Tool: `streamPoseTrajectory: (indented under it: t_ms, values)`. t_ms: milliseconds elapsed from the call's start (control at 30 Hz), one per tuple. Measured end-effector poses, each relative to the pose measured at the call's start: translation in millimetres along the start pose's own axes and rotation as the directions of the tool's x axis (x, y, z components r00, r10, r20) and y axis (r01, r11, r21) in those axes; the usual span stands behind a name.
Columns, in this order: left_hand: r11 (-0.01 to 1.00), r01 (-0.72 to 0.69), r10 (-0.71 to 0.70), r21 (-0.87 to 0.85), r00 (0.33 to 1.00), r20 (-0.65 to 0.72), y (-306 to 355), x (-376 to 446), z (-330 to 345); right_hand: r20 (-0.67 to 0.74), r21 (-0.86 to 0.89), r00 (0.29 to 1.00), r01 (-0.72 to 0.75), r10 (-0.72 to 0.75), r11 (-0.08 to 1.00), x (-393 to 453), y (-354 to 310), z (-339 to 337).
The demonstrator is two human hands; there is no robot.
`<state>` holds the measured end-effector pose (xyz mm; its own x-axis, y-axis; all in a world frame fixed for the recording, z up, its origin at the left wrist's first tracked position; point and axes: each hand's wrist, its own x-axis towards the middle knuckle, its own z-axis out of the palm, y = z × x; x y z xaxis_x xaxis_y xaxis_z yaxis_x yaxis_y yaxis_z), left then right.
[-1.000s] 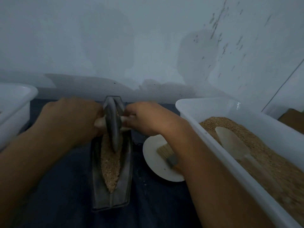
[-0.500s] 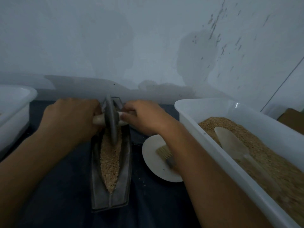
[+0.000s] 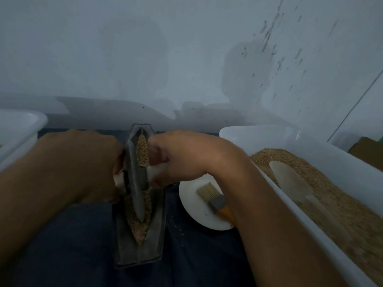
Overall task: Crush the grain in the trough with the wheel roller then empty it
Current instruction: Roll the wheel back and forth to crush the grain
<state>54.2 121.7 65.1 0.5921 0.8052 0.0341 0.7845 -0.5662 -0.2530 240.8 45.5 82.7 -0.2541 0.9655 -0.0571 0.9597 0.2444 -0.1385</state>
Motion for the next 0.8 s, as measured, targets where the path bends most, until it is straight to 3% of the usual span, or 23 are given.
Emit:
streamPoseTrajectory:
  t_ms: [200, 333, 567, 800]
  values:
    - [0.991, 0.012, -0.026, -0.132, 0.994, -0.103, 2, -1, 10, 0.005, 0.067, 0.999, -0.055, 0.054, 0.996, 5, 11, 7]
    - [0.982, 0.074, -0.112, -0.176, 0.969, -0.221, 9, 7, 20, -0.095, 0.166, 0.986, -0.121, 0.138, 0.979, 22, 23, 21]
    - [0.946, 0.105, -0.224, -0.307, 0.895, -0.386, 15, 19, 45, -0.325, -0.024, 0.928, -0.203, 0.184, 0.979, 47, 34, 45]
    - [0.955, 0.096, -0.169, -0.282, 0.953, -0.250, 6, 12, 26, -0.238, 0.093, 0.965, -0.094, 0.114, 0.991, 35, 32, 32]
